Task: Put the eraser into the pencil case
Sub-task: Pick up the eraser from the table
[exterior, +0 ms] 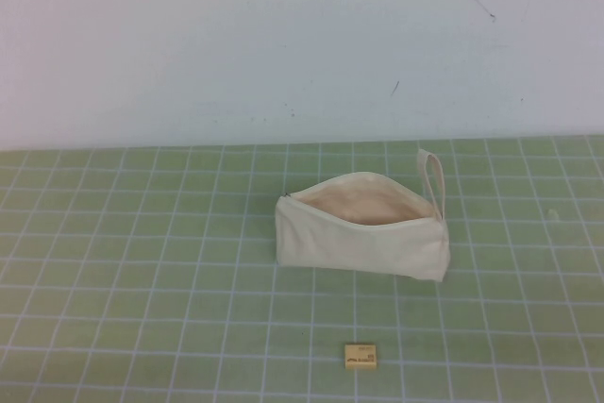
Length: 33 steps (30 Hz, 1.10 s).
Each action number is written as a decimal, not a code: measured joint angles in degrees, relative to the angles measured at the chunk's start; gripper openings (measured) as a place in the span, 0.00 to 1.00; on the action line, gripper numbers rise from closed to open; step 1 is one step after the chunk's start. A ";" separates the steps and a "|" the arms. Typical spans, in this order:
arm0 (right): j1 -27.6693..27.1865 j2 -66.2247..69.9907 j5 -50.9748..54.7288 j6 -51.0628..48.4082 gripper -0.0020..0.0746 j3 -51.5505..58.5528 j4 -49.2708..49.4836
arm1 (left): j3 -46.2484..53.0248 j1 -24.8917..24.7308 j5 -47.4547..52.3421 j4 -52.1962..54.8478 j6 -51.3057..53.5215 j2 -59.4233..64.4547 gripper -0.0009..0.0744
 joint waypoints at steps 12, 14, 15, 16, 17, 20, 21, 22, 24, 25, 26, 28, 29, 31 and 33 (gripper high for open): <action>2.93 42.75 36.80 -27.39 0.02 -46.09 -9.28 | 0.00 0.00 0.00 -0.10 0.00 0.00 0.01; 6.22 48.75 37.41 -27.87 0.03 -50.69 -12.59 | 0.00 0.00 0.00 -0.13 0.00 0.00 0.01; 8.36 51.78 37.41 -27.87 0.02 -52.27 -14.10 | 0.00 0.00 0.00 -0.12 0.00 0.00 0.01; 10.82 54.79 37.41 -27.73 0.03 -54.00 -16.22 | 0.00 0.00 0.00 -0.12 0.00 0.00 0.01; 13.57 57.86 37.41 -27.41 0.03 -55.48 -18.62 | 0.00 0.00 0.00 -0.12 0.00 0.00 0.01; 22.51 66.73 37.41 -25.91 0.02 -58.64 -26.76 | 0.00 0.00 0.00 -0.12 0.00 0.00 0.01; 25.15 69.15 37.41 -25.29 0.02 -59.59 -29.99 | 0.00 0.00 0.00 -0.12 0.00 0.00 0.01; 28.38 72.11 37.41 -24.15 0.03 -60.52 -33.17 | 0.00 0.00 0.00 -0.12 0.00 0.00 0.01; 34.09 77.79 37.41 -22.33 0.02 -62.19 -38.21 | 0.00 0.00 0.00 -0.12 0.00 0.00 0.01; 36.38 80.49 37.41 -21.81 0.02 -63.06 -40.22 | 0.00 0.00 0.00 -0.12 0.00 0.00 0.01; 38.27 83.06 37.41 -21.48 0.03 -63.89 -41.38 | 0.00 0.00 0.00 -0.12 0.00 0.00 0.01; 40.80 87.31 36.56 -20.76 0.02 -65.26 -41.68 | 0.00 0.00 0.00 -0.12 0.00 0.00 0.01; 41.84 89.46 35.71 -20.25 0.02 -65.96 -41.44 | 0.00 0.00 0.00 -0.12 0.00 0.00 0.01; 43.22 92.96 33.92 -19.52 0.02 -67.23 -40.19 | 0.00 0.00 -0.10 -0.12 0.00 0.00 0.01; 44.34 96.13 32.11 -19.23 0.02 -67.94 -39.35 | 0.00 0.00 -0.10 -0.12 0.00 0.00 0.01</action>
